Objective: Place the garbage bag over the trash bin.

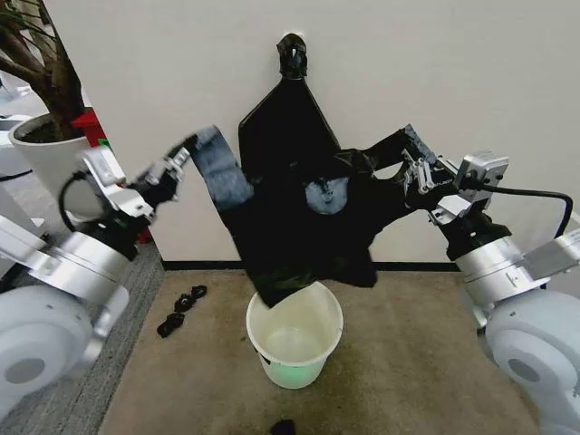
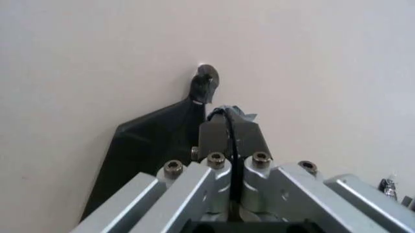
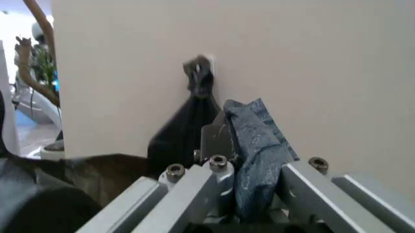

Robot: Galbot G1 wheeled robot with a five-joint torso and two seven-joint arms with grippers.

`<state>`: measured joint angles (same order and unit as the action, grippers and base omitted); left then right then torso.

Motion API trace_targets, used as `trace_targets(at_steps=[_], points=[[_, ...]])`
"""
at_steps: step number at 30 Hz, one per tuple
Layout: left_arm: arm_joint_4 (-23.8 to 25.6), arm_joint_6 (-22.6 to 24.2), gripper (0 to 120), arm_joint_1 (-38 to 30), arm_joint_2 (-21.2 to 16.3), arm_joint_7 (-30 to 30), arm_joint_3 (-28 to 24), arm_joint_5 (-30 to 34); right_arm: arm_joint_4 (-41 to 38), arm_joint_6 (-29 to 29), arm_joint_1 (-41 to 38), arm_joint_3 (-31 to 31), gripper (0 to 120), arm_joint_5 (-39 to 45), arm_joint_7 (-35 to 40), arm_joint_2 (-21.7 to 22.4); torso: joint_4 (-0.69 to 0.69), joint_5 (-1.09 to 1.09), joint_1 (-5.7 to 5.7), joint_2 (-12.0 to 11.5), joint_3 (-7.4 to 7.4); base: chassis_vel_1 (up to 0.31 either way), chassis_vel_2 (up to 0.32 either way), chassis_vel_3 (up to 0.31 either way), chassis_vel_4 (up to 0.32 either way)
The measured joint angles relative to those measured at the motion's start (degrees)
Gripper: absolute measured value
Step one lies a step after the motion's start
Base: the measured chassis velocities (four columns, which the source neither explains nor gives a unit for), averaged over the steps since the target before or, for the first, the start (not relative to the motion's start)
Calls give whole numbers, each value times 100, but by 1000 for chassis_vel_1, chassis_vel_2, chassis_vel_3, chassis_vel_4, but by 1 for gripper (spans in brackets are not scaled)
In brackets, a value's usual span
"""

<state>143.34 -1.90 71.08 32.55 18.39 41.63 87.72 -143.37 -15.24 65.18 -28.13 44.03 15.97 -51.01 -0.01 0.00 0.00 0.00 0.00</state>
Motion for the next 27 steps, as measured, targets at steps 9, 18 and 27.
trace_targets(at_steps=[9,18,27], points=[[-7,37,0,303,496,-67,-343,-465,7,118,554,203,0,-348,-88,-231,0,0,0,0,0,0,0,0,0],[-11,-169,0,423,811,-485,-1076,-1368,11,204,618,108,0,-396,-203,-302,1,0,0,0,0,0,0,0,0],[-11,-339,0,387,856,-643,-1167,-1684,15,492,1094,602,0,-1031,-377,-521,0,0,0,0,0,0,0,0,0]])
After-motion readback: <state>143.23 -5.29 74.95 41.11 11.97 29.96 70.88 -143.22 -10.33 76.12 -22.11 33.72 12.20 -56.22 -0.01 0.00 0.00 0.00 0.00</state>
